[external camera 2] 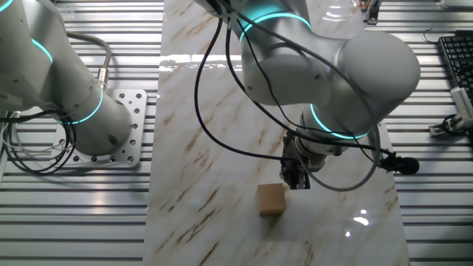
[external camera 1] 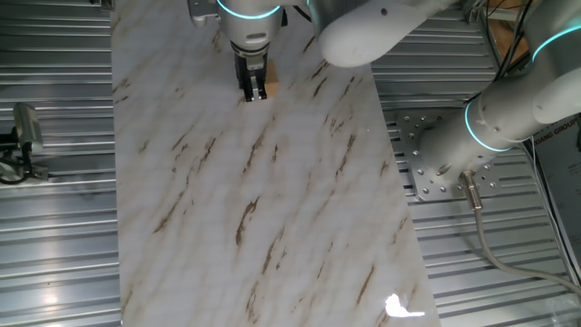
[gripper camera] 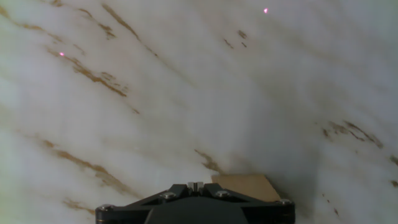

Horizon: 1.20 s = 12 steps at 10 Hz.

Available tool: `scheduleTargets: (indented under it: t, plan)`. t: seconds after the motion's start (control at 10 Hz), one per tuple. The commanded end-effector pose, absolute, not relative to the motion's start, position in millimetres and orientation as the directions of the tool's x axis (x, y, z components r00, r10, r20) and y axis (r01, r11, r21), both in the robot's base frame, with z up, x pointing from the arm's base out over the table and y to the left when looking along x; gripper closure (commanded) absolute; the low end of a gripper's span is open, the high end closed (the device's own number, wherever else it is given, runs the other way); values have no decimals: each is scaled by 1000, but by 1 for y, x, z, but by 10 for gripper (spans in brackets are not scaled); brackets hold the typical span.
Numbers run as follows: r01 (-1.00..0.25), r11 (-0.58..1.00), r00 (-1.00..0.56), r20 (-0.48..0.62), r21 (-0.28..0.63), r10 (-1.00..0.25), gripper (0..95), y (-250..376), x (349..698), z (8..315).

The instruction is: Pick up the small block on the left and move it to the right

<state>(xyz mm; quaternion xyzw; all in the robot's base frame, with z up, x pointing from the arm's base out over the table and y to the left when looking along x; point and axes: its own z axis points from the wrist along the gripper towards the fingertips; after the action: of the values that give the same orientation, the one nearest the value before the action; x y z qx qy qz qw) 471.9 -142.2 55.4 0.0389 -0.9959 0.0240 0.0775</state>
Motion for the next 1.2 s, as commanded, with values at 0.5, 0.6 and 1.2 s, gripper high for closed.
scheduleTargets:
  t: [0.5, 0.6, 1.2]
  plan:
    - [-87, 996, -984, 156, -33, -81, 950, -144, 474, 53]
    - [-88, 996, -984, 156, -34, -81, 950, -144, 474, 53]
    - [-149, 989, -976, 161, -7, -146, 950, -144, 474, 53]
